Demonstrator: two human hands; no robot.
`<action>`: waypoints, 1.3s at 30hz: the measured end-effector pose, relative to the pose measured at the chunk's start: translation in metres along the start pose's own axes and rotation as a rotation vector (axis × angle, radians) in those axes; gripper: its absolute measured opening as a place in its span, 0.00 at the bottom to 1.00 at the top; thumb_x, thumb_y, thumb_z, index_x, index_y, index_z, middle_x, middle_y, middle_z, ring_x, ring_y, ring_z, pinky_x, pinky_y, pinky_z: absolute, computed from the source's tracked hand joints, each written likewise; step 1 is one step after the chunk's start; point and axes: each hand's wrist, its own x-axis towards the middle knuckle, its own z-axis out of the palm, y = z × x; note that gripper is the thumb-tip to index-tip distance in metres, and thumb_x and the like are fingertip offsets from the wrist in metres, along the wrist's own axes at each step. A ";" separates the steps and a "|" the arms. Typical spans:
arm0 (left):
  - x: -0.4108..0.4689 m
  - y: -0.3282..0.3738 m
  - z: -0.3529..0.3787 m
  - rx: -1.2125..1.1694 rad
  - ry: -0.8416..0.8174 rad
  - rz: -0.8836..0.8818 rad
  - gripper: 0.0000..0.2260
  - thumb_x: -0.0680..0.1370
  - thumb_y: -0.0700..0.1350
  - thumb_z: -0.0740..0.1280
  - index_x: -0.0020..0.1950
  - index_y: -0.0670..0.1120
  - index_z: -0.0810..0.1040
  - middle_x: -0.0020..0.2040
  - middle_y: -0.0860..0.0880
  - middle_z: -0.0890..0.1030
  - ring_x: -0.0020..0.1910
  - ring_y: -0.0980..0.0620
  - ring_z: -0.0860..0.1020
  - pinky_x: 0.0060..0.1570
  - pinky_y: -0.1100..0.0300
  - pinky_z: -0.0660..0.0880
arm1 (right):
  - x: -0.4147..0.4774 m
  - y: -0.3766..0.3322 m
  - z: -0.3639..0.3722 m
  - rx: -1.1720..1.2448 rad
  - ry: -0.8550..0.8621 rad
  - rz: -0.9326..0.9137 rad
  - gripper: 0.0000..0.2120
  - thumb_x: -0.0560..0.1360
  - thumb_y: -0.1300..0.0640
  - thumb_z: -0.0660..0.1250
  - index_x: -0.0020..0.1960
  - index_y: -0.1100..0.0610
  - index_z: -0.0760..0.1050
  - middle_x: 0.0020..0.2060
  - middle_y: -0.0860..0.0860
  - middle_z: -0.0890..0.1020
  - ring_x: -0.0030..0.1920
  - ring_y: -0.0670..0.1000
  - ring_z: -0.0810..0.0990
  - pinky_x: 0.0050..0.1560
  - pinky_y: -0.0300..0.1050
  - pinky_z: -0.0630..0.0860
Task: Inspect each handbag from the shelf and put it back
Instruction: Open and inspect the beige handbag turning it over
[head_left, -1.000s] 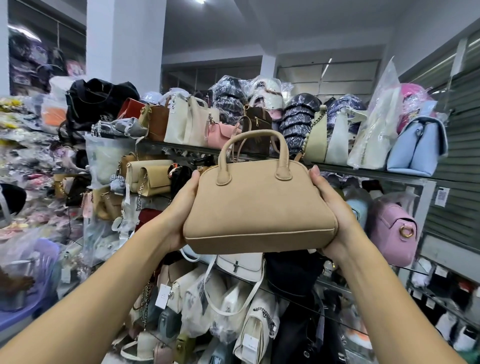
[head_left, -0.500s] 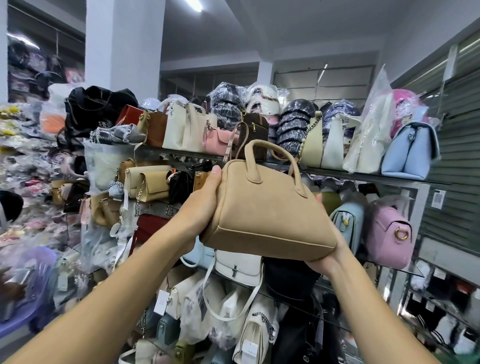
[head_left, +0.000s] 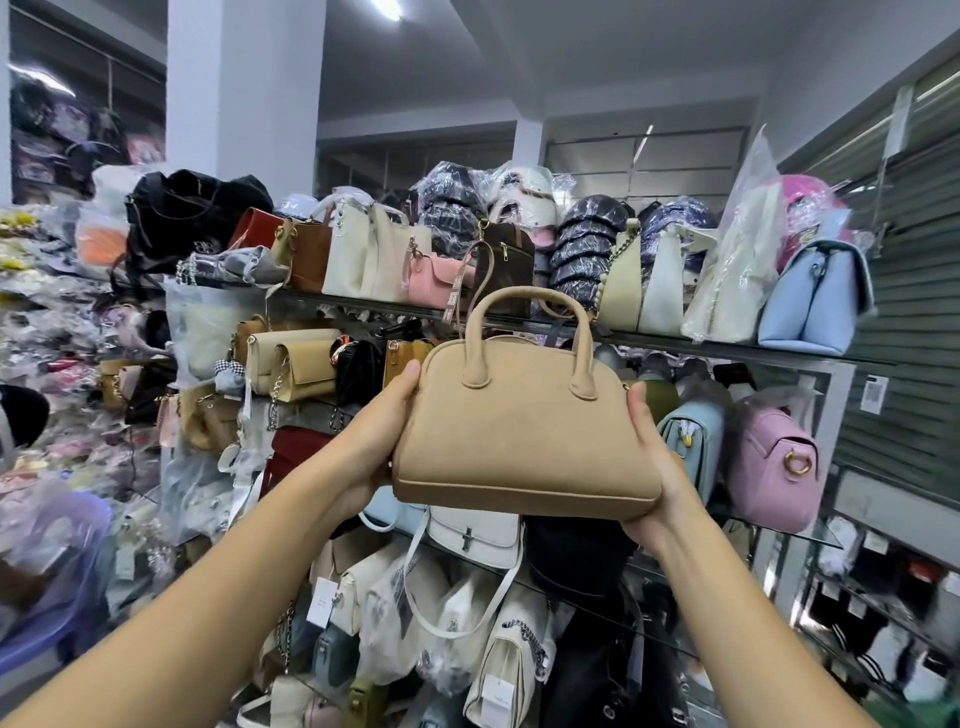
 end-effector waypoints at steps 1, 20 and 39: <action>0.000 -0.003 -0.002 -0.004 -0.004 -0.011 0.24 0.83 0.64 0.54 0.60 0.50 0.83 0.47 0.51 0.88 0.41 0.53 0.85 0.39 0.63 0.78 | 0.001 0.002 0.001 -0.026 0.003 -0.044 0.24 0.68 0.34 0.69 0.48 0.53 0.85 0.46 0.52 0.88 0.46 0.51 0.85 0.49 0.48 0.81; -0.019 0.005 0.055 -0.319 -0.071 0.248 0.34 0.76 0.73 0.59 0.73 0.51 0.75 0.69 0.45 0.79 0.69 0.47 0.77 0.71 0.45 0.69 | -0.025 0.027 0.049 -0.299 -0.185 -0.556 0.31 0.65 0.28 0.73 0.59 0.47 0.80 0.54 0.52 0.85 0.54 0.49 0.83 0.53 0.41 0.79; -0.032 0.003 0.061 -0.404 -0.425 0.197 0.37 0.77 0.74 0.43 0.76 0.55 0.70 0.71 0.50 0.77 0.71 0.49 0.74 0.77 0.47 0.61 | -0.013 0.028 0.037 0.172 -0.251 -0.048 0.26 0.79 0.41 0.56 0.43 0.52 0.89 0.45 0.51 0.89 0.44 0.47 0.87 0.40 0.38 0.82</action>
